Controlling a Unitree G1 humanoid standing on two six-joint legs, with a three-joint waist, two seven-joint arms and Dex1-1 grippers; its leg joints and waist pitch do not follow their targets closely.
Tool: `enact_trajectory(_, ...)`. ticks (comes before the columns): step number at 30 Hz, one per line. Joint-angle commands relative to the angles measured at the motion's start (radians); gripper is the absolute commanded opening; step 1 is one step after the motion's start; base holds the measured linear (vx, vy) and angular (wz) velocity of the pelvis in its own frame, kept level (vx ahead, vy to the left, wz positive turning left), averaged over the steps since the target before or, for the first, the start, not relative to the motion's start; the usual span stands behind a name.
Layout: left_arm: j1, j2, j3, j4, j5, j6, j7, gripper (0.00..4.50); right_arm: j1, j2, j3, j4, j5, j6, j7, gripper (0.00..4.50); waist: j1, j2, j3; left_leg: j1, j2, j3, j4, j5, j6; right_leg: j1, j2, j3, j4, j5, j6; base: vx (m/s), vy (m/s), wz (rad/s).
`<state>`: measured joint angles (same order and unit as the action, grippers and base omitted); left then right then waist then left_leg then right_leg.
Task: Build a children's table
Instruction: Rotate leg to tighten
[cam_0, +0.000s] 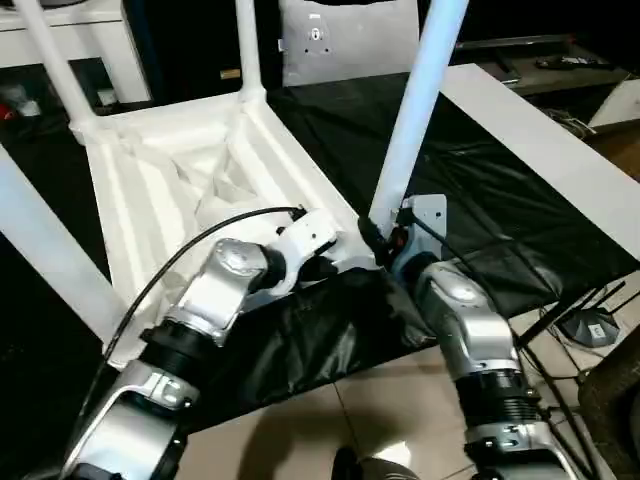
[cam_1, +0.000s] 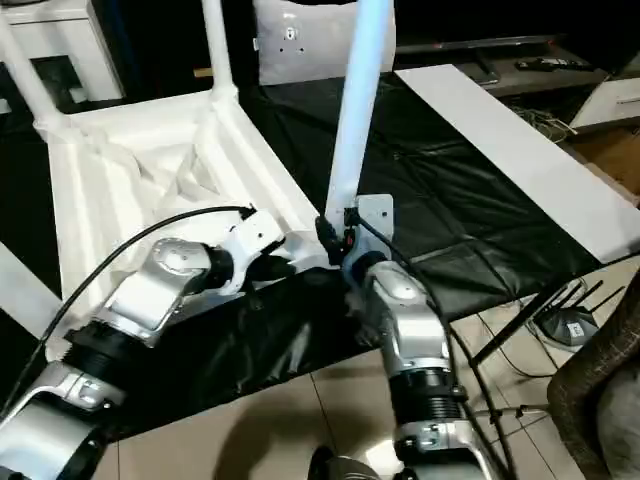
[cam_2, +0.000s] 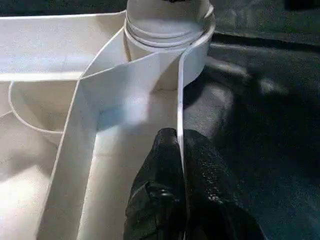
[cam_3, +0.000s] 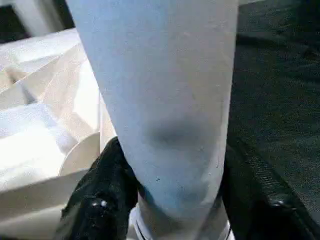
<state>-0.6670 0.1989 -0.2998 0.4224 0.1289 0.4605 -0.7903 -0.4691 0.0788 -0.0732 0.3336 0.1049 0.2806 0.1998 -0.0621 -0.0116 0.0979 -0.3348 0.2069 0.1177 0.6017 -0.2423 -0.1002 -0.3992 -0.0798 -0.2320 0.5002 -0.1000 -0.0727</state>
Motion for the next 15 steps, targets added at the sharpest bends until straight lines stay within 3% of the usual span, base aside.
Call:
enact_trajectory(1,-0.035,-0.023,-0.015,-0.010,0.001,-0.021,0.029,0.00,0.027,0.025,0.047,0.016,0.020,0.004,0.037,2.92,0.010,0.012,-0.080,-0.020,0.020,0.002,-0.061,-0.059,0.090,0.077,-0.087,0.067,-0.053,-0.412,0.023,0.000,0.000,0.00)
enact_trajectory(2,-0.033,-0.018,-0.020,-0.007,-0.001,-0.031,0.020,0.00,0.037,0.005,0.053,0.009,0.010,-0.015,0.058,3.07,0.015,0.008,-0.082,-0.018,0.017,0.004,-0.060,-0.036,0.100,0.074,-0.086,0.072,-0.046,-0.387,0.004,0.000,0.000,0.00)
enact_trajectory(3,-0.032,-0.016,-0.021,-0.007,-0.001,-0.033,0.018,0.00,0.039,0.001,0.054,0.008,0.009,-0.018,0.063,3.07,0.019,0.009,-0.087,-0.024,0.018,0.004,-0.058,-0.003,0.115,0.081,-0.087,0.075,-0.034,-0.352,-0.011,0.000,0.000,0.00)
enact_trajectory(4,-0.027,-0.004,-0.026,-0.003,-0.001,-0.054,-0.001,0.00,0.056,-0.034,0.060,-0.005,0.001,-0.037,0.099,3.17,0.027,0.011,-0.088,-0.023,0.023,0.002,-0.057,0.030,0.133,0.079,-0.088,0.077,-0.028,-0.316,-0.025,0.000,0.000,0.00)
enact_trajectory(8,-0.012,0.033,-0.034,0.001,-0.008,-0.095,-0.060,0.00,0.095,-0.138,0.047,-0.046,0.018,-0.082,0.215,3.52,0.044,0.007,-0.089,-0.024,0.024,0.007,-0.055,0.063,0.161,0.080,-0.088,0.084,-0.018,-0.276,-0.049,0.000,0.000,0.00)
enact_trajectory(9,-0.007,0.043,-0.037,0.000,-0.011,-0.110,-0.080,0.00,0.101,-0.163,0.045,-0.052,0.022,-0.102,0.246,3.57,0.049,0.005,-0.090,-0.027,0.019,0.010,-0.053,0.058,0.159,0.083,-0.086,0.085,-0.018,-0.291,-0.041,0.000,0.000,0.00)
enact_trajectory(10,0.001,0.058,-0.041,-0.002,-0.019,-0.138,-0.115,0.00,0.109,-0.203,0.045,-0.061,0.028,-0.127,0.299,3.67,0.052,0.010,-0.090,-0.026,0.017,0.010,-0.053,0.054,0.155,0.081,-0.086,0.085,-0.018,-0.300,-0.039,0.000,0.000,0.00)
enact_trajectory(11,0.008,0.071,-0.044,-0.003,-0.025,-0.146,-0.140,0.00,0.115,-0.240,0.050,-0.065,0.032,-0.153,0.354,3.81,0.059,0.006,-0.090,-0.025,0.016,0.014,-0.053,0.039,0.156,0.081,-0.083,0.085,-0.023,-0.320,-0.027,0.000,0.000,0.00)
enact_trajectory(15,0.026,0.125,-0.072,-0.003,-0.042,-0.215,-0.244,0.00,0.124,-0.357,0.082,-0.077,0.059,-0.177,0.552,4.09,0.071,0.010,-0.085,-0.019,0.019,0.017,-0.056,-0.025,0.142,0.076,-0.079,0.080,-0.035,-0.401,-0.003,0.000,0.000,0.00)
